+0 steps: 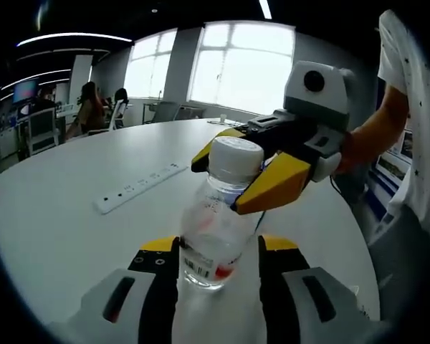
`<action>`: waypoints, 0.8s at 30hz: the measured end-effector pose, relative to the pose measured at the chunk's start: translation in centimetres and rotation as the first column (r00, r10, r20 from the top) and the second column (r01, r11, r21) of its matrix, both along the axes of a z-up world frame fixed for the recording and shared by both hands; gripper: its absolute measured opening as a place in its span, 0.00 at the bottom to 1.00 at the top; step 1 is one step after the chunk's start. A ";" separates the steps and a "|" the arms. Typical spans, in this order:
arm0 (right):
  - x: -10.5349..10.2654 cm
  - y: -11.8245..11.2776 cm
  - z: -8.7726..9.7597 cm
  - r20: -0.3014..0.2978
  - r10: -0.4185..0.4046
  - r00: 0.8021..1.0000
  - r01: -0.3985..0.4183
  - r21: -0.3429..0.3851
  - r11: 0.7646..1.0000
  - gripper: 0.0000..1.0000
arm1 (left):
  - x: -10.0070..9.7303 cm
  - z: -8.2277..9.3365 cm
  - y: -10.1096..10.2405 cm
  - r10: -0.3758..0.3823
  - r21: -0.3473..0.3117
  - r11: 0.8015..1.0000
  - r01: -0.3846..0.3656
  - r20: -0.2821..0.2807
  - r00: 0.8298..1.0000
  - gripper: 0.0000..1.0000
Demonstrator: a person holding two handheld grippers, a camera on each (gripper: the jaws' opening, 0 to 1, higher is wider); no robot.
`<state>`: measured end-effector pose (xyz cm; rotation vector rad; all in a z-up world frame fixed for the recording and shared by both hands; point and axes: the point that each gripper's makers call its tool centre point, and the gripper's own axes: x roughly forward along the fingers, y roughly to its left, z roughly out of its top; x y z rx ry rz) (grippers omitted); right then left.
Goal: Arrange the tabletop items into an orderly group along one side of the table until the central work area is clear of visible clutter.
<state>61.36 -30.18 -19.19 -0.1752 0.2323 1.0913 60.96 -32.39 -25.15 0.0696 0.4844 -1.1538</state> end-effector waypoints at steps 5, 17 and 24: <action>-0.2 0.1 0.1 -0.010 -0.003 1.000 0.003 0.005 1.000 0.30 | -0.1 -0.1 0.3 0.008 0.008 1.000 -0.008 -0.010 1.000 0.50; -0.2 -0.6 0.4 -0.037 -0.024 0.999 0.024 0.015 1.000 0.43 | -0.9 0.0 1.3 0.040 0.015 0.999 -0.040 -0.038 0.998 0.58; -0.7 -1.3 0.3 -0.077 -0.042 0.996 0.043 0.011 0.999 0.53 | -1.5 0.1 1.9 0.066 0.020 0.998 -0.065 -0.058 0.996 0.63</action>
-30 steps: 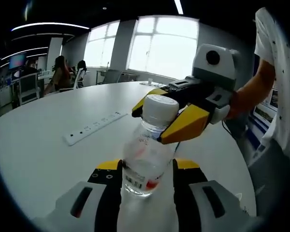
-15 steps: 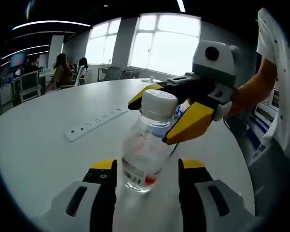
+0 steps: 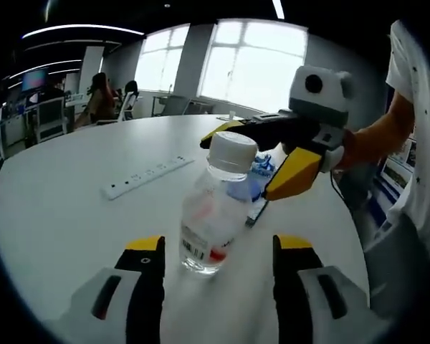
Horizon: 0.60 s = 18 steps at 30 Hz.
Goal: Arrange the tabletop items into an orderly group along one side of the table until the central work area is clear of visible clutter.
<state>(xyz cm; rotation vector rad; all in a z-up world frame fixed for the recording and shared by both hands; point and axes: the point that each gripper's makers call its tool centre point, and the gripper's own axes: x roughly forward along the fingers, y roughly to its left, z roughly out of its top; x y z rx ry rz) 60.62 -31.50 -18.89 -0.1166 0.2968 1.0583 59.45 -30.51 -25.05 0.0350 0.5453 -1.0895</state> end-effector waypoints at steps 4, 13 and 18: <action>-0.6 -0.5 -0.1 -0.020 -0.001 1.000 0.001 0.000 1.000 0.57 | -0.4 0.2 0.5 0.021 0.001 1.000 -0.021 -0.019 1.000 0.66; -2.2 -1.8 -0.7 -0.079 -0.001 0.997 0.000 -0.012 1.000 0.65 | -1.7 1.1 1.4 0.057 -0.002 0.998 -0.057 -0.029 0.998 0.71; -2.9 -2.8 -0.8 -0.104 -0.009 0.994 0.008 -0.010 1.000 0.65 | -2.8 1.6 1.6 0.078 -0.008 0.997 -0.078 -0.047 0.996 0.78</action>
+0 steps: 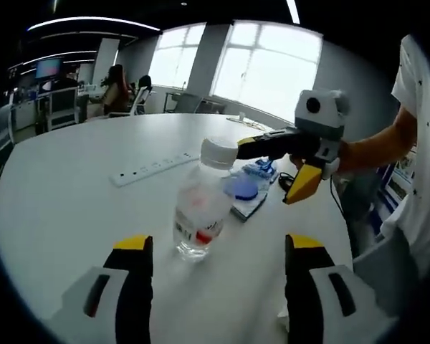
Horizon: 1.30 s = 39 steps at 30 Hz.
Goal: Arrange the tabletop items into an orderly group along one side of the table until the central work area is clear of visible clutter.
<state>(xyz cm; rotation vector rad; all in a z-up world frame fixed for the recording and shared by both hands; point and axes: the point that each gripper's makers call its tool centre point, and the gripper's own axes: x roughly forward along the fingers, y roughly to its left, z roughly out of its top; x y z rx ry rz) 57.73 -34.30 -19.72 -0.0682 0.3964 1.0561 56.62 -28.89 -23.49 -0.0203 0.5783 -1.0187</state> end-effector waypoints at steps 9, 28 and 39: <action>-1.5 -1.4 -0.1 -0.033 -0.001 0.999 0.001 -0.010 1.000 0.68 | -2.0 0.7 -0.3 0.010 -0.016 1.000 -0.010 -0.009 1.000 0.93; -5.8 -3.7 -1.0 -0.088 0.045 0.995 -0.050 -0.061 0.997 0.68 | -6.6 3.2 -0.1 0.063 -0.051 0.997 -0.063 -0.004 0.998 1.00; -9.4 -3.2 -2.6 -0.157 0.108 0.982 -0.121 -0.073 0.990 0.66 | -9.3 4.9 -0.1 0.111 -0.110 0.988 -0.111 -0.005 0.994 0.99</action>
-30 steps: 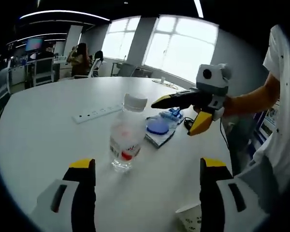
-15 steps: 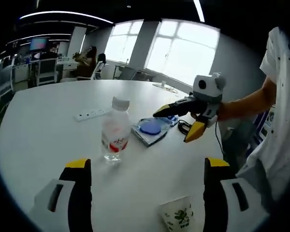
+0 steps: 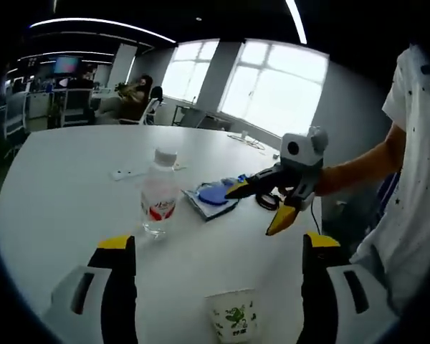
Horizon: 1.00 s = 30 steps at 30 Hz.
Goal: Arrange the tabletop items into an orderly group along one side of the table until the central work area is clear of visible clutter.
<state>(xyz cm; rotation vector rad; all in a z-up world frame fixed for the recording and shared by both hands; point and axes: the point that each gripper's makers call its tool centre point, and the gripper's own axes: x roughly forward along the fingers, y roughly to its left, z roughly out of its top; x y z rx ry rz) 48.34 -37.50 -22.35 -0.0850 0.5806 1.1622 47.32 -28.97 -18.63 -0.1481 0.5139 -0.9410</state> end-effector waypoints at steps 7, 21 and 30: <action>-2.4 0.7 -1.8 -0.048 0.051 0.998 -0.052 -0.028 0.998 0.65 | -1.8 0.0 0.5 0.029 -0.012 1.000 -0.029 -0.015 0.999 1.00; -6.6 3.6 -5.1 -0.177 0.222 0.959 -0.233 -0.040 0.972 0.46 | -3.5 0.7 1.4 0.070 -0.031 0.997 -0.070 -0.008 0.998 0.99; -7.8 5.5 -6.0 -0.223 0.317 0.922 -0.332 -0.032 0.943 0.30 | -4.0 -0.4 1.1 0.076 -0.045 0.996 -0.077 -0.029 0.997 0.98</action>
